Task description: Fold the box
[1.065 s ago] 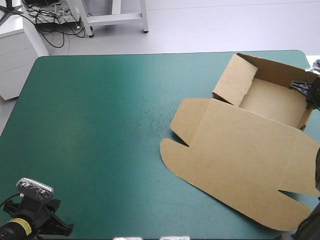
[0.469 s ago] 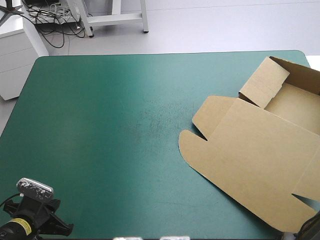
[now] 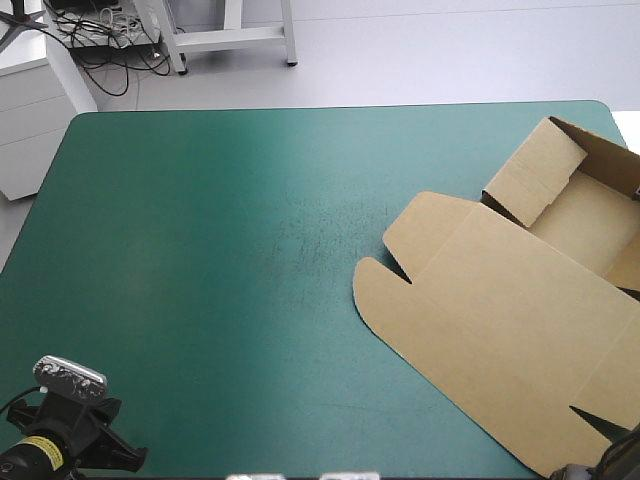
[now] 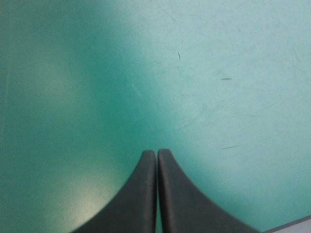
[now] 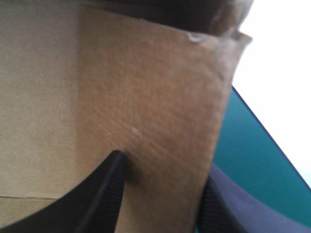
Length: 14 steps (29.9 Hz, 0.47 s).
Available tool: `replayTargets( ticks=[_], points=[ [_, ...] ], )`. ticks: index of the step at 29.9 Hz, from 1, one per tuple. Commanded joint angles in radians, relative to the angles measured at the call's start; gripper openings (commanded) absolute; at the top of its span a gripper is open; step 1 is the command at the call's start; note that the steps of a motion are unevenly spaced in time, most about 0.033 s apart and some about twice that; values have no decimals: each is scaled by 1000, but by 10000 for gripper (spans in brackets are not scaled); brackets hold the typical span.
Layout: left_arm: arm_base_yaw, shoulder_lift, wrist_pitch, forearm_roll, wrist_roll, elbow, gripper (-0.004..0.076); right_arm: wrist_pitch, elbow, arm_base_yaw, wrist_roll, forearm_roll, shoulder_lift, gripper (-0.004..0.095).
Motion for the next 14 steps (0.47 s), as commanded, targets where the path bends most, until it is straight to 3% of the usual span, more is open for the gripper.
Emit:
replayTargets(
  ticks=[1,7,11,14],
  points=[
    [1,12,-50,4,-10,-27,-10,17,-26,-7,-5,-31,-92,479],
    [1,12,-50,4,-10,-27,-10,17,-26,-7,7,-51,-170,529],
    [1,12,-50,4,-10,-27,-10,17,-26,-7,21,53,-236,529],
    [1,12,-50,4,-10,-27,-10,17,-24,-7,-57,151,-305,509]
  ],
)
